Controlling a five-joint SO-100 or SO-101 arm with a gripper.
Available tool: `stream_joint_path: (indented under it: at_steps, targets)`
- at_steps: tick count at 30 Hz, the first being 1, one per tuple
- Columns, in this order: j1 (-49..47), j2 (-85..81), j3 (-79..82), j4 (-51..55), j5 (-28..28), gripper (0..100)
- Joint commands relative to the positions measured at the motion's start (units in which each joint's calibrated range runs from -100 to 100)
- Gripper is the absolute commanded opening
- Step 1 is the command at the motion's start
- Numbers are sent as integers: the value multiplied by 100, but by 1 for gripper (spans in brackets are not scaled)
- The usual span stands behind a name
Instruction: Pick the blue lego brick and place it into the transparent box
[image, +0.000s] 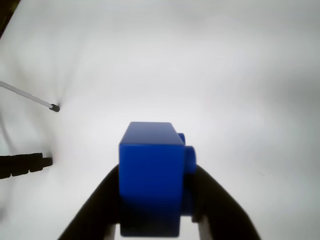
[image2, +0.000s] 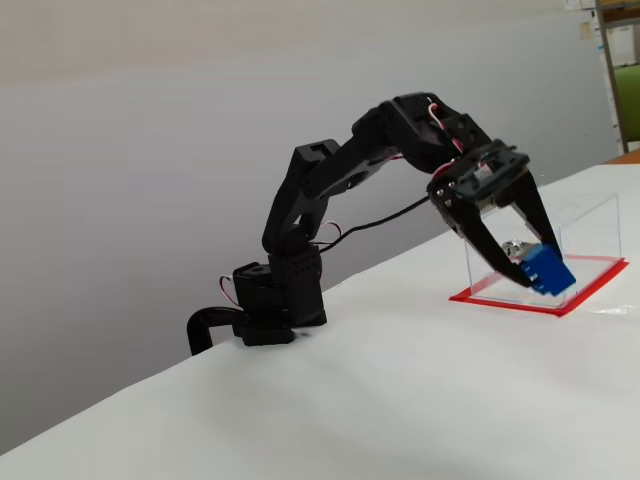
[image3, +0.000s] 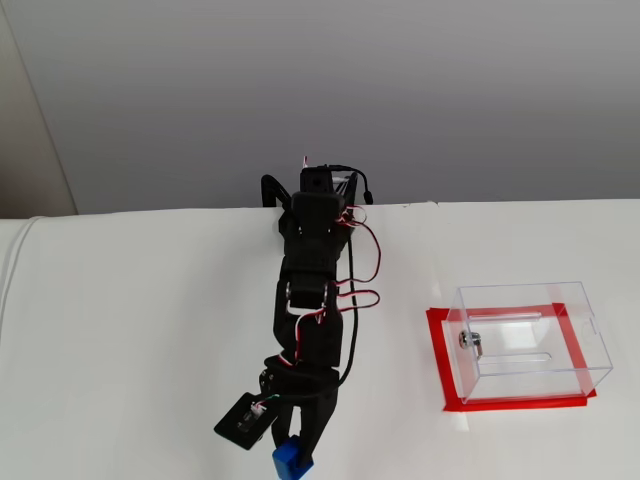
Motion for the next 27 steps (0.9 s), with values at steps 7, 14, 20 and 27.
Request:
stream_joint_path:
  at_steps: [7, 14, 20, 27]
  targets:
    - [-385, -1616, -248, 972, 576, 5]
    - [-850, -2193, -248, 1399, 915, 5]
    - [-1412, -2304, -248, 1529, 1025, 5]
    - [-2507, -2422, -257, 1468, 1296, 5]
